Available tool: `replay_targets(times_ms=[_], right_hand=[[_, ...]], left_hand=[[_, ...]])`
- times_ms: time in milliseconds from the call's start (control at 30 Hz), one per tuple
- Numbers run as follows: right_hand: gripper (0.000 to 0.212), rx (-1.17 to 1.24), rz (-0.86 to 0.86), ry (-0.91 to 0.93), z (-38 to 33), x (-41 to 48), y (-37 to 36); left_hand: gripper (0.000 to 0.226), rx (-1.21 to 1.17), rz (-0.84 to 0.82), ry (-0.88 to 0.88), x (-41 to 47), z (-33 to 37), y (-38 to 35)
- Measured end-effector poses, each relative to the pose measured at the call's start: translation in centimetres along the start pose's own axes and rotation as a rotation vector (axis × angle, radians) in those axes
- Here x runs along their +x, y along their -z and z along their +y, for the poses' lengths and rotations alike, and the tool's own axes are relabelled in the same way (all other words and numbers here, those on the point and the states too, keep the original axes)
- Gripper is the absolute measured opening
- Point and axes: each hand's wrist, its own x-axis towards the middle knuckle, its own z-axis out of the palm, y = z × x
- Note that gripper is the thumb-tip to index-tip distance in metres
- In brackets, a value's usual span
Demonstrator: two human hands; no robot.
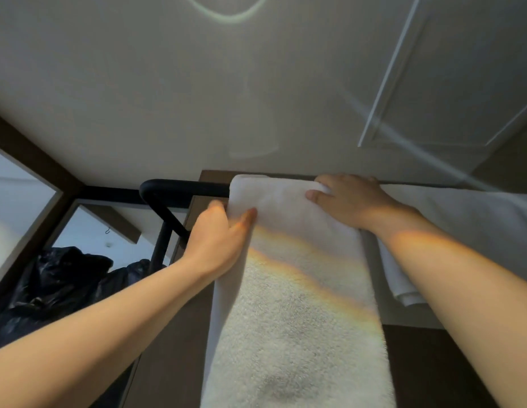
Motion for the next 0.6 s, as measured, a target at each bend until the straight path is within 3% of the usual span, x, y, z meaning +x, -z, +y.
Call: replay_targets(times_ms=[67,200,300,367,433,533,600], right_hand=[[0.048,-0.008,-0.016,-0.001,-0.1,-0.2,0.0],[0.048,0.055,0.014,0.014,-0.1,-1.3,0.7],[0.043,0.353,0.277,-0.032,0.5,-4.5,1.3],[0.024,0.503,0.464,-0.069,1.2,-7.4,1.2],[0.019,0.563,0.371,-0.163,1.7,-9.3,0.8],[0.038,0.573,0.112,-0.276,2.4,-9.5,-0.3],[0.042,0.736,-0.006,-0.314,2.2,-9.0,-0.7]], left_hand=[[0.037,-0.127,-0.070,0.142,-0.1,0.1,-0.3],[0.033,-0.308,-0.014,0.258,0.3,0.7,-0.3],[0.040,-0.346,0.019,0.273,0.2,0.9,-0.4],[0.042,-0.327,0.026,0.266,0.2,0.9,-0.4],[0.043,-0.310,0.038,0.262,0.2,0.9,-0.4],[0.041,-0.294,0.051,0.262,0.2,1.0,-0.4],[0.039,-0.279,0.058,0.253,0.2,1.2,-0.3]])
